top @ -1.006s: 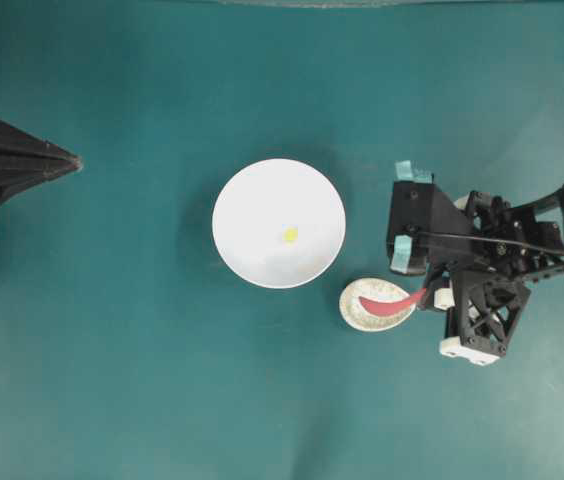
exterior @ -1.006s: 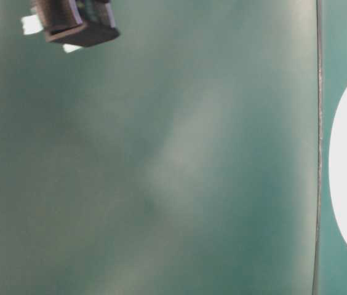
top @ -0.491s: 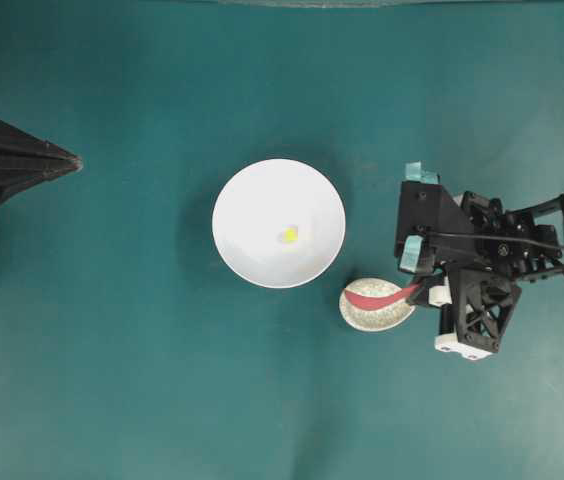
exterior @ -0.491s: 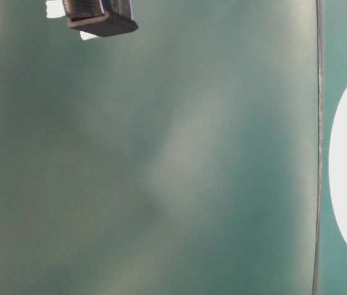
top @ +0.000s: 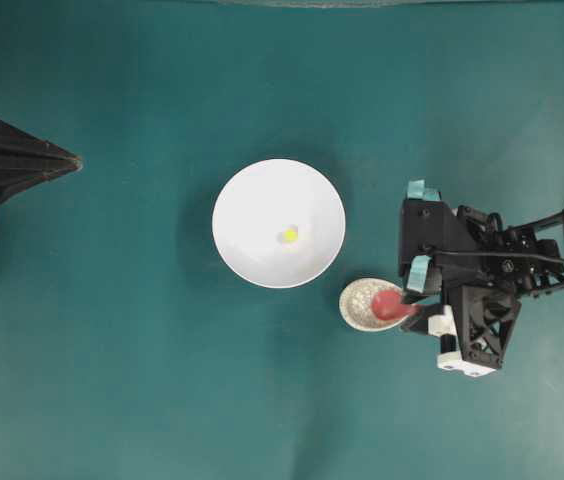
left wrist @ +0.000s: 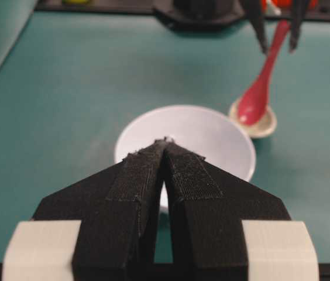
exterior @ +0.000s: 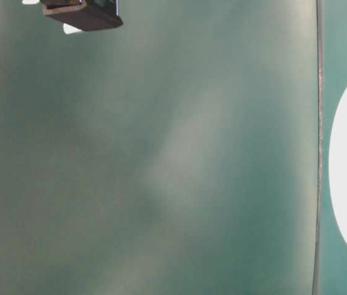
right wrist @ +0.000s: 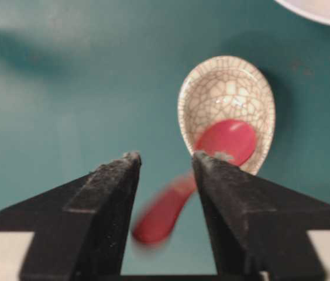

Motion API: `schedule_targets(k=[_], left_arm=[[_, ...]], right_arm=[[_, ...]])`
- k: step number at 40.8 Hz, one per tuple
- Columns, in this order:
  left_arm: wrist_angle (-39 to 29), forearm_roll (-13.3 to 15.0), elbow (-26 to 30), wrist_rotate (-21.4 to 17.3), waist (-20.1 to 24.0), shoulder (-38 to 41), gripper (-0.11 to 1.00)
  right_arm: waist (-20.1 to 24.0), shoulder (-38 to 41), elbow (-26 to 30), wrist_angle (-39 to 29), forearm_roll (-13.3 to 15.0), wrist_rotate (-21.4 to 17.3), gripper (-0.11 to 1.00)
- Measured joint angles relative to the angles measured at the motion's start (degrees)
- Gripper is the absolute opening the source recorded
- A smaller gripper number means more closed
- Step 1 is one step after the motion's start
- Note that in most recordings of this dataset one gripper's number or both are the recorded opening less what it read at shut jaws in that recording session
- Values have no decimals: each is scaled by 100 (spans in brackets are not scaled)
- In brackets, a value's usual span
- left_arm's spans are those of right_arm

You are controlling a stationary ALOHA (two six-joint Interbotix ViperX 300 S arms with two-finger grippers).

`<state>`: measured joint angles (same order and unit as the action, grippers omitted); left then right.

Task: Scoop the yellow hexagonal prism block from the bowl with a spoon using the right arm.
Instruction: 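Lower the spoon back into the spoon rest and open the right gripper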

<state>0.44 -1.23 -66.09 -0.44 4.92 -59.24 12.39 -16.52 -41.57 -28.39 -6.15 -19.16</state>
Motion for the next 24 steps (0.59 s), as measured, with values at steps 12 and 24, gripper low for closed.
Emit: schedule_targets(k=[12, 24], left_arm=[[0, 0, 0, 0, 9, 9, 3], [0, 0, 9, 0, 9, 9, 3]], right_arm=[[0, 0, 0, -18, 0, 0, 54], [0, 0, 0, -123, 9, 9, 54]])
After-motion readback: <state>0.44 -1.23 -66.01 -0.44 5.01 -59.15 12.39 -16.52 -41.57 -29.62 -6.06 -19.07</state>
